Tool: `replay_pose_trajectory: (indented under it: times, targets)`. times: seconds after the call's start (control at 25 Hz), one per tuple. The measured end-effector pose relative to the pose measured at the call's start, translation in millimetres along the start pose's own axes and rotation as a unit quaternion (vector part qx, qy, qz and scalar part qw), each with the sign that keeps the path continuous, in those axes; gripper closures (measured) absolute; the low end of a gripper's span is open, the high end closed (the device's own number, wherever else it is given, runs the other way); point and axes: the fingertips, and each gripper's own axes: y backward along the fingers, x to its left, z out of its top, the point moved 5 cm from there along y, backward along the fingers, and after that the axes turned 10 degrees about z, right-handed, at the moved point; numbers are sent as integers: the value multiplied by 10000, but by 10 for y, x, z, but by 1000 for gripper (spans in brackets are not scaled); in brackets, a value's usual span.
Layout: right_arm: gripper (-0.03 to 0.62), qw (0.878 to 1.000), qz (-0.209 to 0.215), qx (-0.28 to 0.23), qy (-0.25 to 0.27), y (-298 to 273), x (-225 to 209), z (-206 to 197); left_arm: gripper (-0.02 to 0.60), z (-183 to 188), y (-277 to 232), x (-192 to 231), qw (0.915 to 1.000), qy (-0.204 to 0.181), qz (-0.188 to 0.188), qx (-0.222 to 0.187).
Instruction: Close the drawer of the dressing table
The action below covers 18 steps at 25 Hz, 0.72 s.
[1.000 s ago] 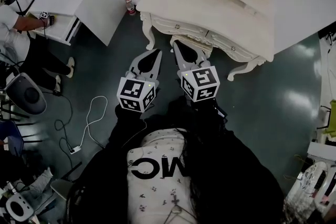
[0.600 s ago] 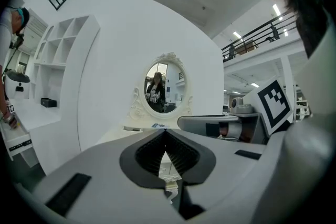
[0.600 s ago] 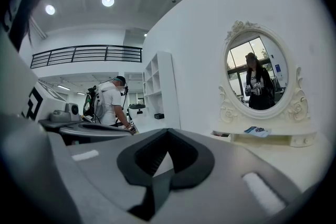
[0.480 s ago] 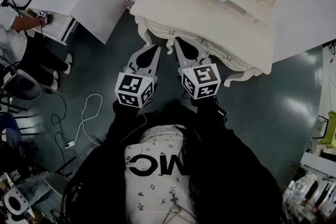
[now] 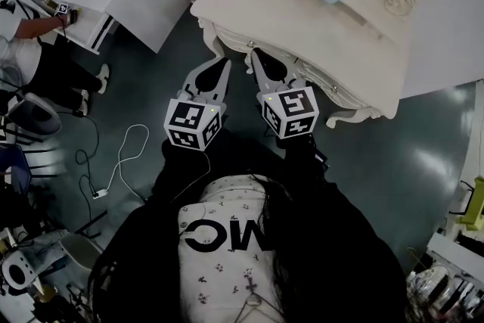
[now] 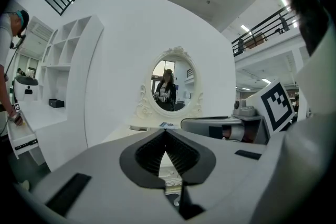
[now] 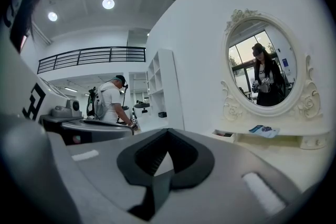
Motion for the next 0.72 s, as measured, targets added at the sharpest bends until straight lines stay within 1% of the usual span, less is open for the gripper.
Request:
replay_pose_trajectory:
  times: [0.2,0.36,0.52,0.72]
  targets:
    - [586,10000,62,57,-40,-157,-121,-14,581,12,-158,81,10000,2,18,62]
    - [586,10000,-29,61,-41,-325,-294,10,581,58,-385,216,10000,-1,-28,67]
    - [586,9997,-196,131,43,-577,-480,38,581,102,-658,403,9997,-13,-205,107]
    - [586,9987,-461,188,-50,-999,-691,82,581,227,-1082,727,9986,-91,-492,170]
